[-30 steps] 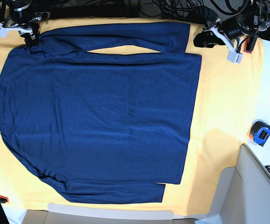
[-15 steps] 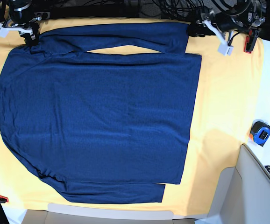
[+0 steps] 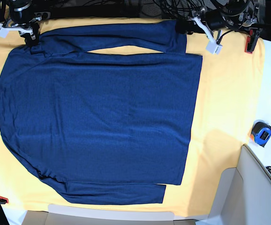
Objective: Fold the T-shirt properly
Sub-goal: 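Lift the shoulder corners with both grippers and pull them back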
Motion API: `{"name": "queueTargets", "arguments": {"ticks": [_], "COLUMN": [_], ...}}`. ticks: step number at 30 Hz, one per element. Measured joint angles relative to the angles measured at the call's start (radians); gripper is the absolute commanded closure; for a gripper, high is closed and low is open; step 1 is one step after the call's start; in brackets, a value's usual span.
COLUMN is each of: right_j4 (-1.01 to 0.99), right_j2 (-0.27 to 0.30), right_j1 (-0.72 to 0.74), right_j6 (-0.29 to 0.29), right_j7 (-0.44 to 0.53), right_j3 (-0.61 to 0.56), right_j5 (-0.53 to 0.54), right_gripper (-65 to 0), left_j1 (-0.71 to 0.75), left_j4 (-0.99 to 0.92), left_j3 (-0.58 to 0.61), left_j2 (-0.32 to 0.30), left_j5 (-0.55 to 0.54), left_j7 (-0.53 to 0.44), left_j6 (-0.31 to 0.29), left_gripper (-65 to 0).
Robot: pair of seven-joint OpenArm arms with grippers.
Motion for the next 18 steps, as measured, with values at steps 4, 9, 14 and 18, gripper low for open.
{"name": "queueTargets", "arguments": {"ticks": [4,9,14,18], "right_j4": [0.000,0.001,0.002,0.035], "right_j2": [0.000,0.001,0.008,0.026], "right_j1": [0.000,-0.003,-0.008,-0.023], "right_j6": [0.000,0.000,0.000,-0.013], "right_j7": [0.000,0.002,0.000,-0.026], "right_j3": [0.000,0.000,-0.002,-0.007], "right_j5": [0.000,0.000,0.000,-0.014], "right_gripper": [0.0,0.0,0.0,0.0], "left_j1": [0.000,0.000,0.001,0.003], "left_j4": [0.000,0.000,0.006,0.088], "left_j3": [0.000,0.000,0.001,0.001], "left_j2": [0.000,0.000,0.000,-0.003], "left_j5": [0.004,0.004,0.004,0.003], "left_j7": [0.008,0.008,0.008,0.022], "left_j6": [0.000,0.000,0.002,0.004], "left_gripper": [-6.2,-0.4,0.0,0.0]}}
